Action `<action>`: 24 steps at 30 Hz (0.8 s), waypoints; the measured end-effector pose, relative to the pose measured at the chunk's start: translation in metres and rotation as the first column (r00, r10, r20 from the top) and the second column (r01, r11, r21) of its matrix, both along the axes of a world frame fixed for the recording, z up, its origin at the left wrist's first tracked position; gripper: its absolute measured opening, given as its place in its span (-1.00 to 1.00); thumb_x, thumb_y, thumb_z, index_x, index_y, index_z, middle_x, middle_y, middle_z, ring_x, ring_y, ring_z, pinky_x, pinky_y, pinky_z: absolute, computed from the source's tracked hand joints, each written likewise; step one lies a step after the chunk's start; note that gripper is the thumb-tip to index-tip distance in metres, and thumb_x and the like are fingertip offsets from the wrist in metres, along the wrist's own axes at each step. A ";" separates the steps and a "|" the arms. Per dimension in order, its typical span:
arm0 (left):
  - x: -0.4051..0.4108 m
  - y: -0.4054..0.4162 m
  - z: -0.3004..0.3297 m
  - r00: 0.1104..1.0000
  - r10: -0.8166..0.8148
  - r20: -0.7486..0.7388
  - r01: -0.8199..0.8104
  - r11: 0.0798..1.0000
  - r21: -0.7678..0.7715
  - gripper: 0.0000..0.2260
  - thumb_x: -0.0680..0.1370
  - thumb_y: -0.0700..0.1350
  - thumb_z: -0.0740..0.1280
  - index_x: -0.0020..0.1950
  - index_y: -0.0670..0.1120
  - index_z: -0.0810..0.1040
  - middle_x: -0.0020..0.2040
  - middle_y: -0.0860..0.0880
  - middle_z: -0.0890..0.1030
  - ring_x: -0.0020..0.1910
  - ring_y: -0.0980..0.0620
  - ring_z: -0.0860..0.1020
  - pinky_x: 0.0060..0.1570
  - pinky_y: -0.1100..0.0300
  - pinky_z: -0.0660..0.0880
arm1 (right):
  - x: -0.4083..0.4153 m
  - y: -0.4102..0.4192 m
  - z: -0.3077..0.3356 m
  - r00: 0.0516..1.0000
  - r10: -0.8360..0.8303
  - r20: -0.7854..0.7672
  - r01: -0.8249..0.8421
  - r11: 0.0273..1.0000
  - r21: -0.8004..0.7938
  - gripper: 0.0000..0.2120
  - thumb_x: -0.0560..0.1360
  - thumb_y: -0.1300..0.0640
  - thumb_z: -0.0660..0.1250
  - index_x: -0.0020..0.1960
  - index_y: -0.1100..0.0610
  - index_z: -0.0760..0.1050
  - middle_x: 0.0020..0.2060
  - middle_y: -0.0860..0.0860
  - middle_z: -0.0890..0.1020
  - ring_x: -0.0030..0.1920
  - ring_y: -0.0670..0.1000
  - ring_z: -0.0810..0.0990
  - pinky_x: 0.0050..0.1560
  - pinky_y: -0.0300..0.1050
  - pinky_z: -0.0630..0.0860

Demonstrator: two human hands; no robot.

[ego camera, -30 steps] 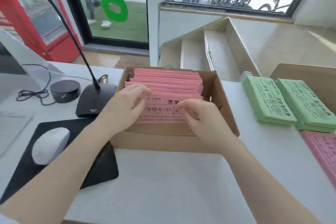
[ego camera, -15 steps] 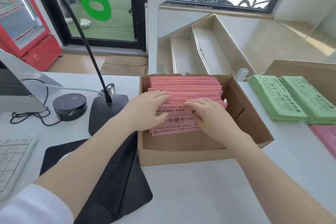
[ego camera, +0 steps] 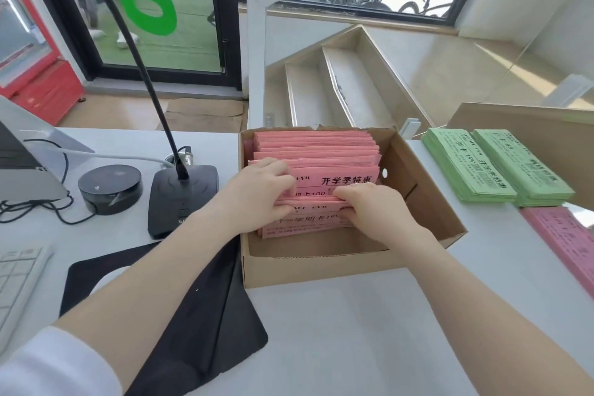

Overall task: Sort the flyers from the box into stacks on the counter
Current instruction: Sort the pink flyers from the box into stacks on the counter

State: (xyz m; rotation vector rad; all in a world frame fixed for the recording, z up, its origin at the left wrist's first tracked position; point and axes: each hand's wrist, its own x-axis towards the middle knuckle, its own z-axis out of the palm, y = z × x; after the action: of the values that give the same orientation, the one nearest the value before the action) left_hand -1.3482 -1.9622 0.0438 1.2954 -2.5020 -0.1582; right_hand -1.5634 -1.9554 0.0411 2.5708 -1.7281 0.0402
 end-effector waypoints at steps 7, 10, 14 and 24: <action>-0.011 0.061 0.023 0.646 0.173 -0.744 -0.063 0.983 0.175 -0.73 0.35 -0.06 0.50 -0.08 0.21 0.50 -0.14 0.13 0.62 -0.11 0.05 0.59 -0.06 0.17 0.56 | -0.030 0.050 0.045 0.960 0.125 0.253 -0.040 0.948 -0.315 -0.82 0.37 0.10 0.41 -0.03 0.06 0.56 -0.21 -0.02 0.66 -0.22 0.14 0.60 -0.35 -0.11 0.40; -0.027 0.094 0.034 0.503 0.142 -0.852 0.043 0.981 0.189 -0.67 0.34 -0.12 0.52 -0.12 0.25 0.50 -0.10 0.22 0.62 -0.07 0.20 0.60 -0.05 0.29 0.54 | -0.044 0.085 0.074 0.950 0.185 0.251 -0.072 0.913 -0.403 -0.80 0.27 0.06 0.36 -0.11 0.04 0.57 -0.34 -0.06 0.63 -0.39 0.10 0.56 -0.50 -0.14 0.38; -0.050 0.142 0.029 0.492 0.121 -0.862 0.020 0.988 0.151 -0.72 0.35 -0.07 0.47 -0.07 0.21 0.47 -0.12 0.27 0.60 -0.10 0.27 0.58 -0.09 0.40 0.50 | -0.067 0.131 0.088 0.949 0.227 0.220 -0.140 0.926 -0.352 -0.82 0.23 0.05 0.38 -0.16 0.01 0.57 -0.40 -0.13 0.58 -0.46 0.04 0.51 -0.56 -0.26 0.24; -0.080 0.205 -0.065 0.442 0.500 -0.745 -0.046 0.842 0.538 -0.83 0.35 -0.06 0.39 -0.14 0.14 0.47 -0.16 -0.02 0.61 -0.12 -0.02 0.56 -0.05 0.11 0.50 | -0.089 0.167 -0.003 0.993 0.043 0.108 -0.055 0.993 0.103 -0.77 0.50 -0.06 0.25 0.12 -0.03 0.44 -0.05 -0.05 0.58 0.00 0.05 0.52 -0.17 -0.12 0.39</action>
State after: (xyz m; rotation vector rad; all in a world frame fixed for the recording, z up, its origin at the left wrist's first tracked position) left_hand -1.4286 -1.7571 -0.0216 1.2836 -1.3409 -1.0854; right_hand -1.6528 -1.7885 0.0377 2.7341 -1.7467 0.0911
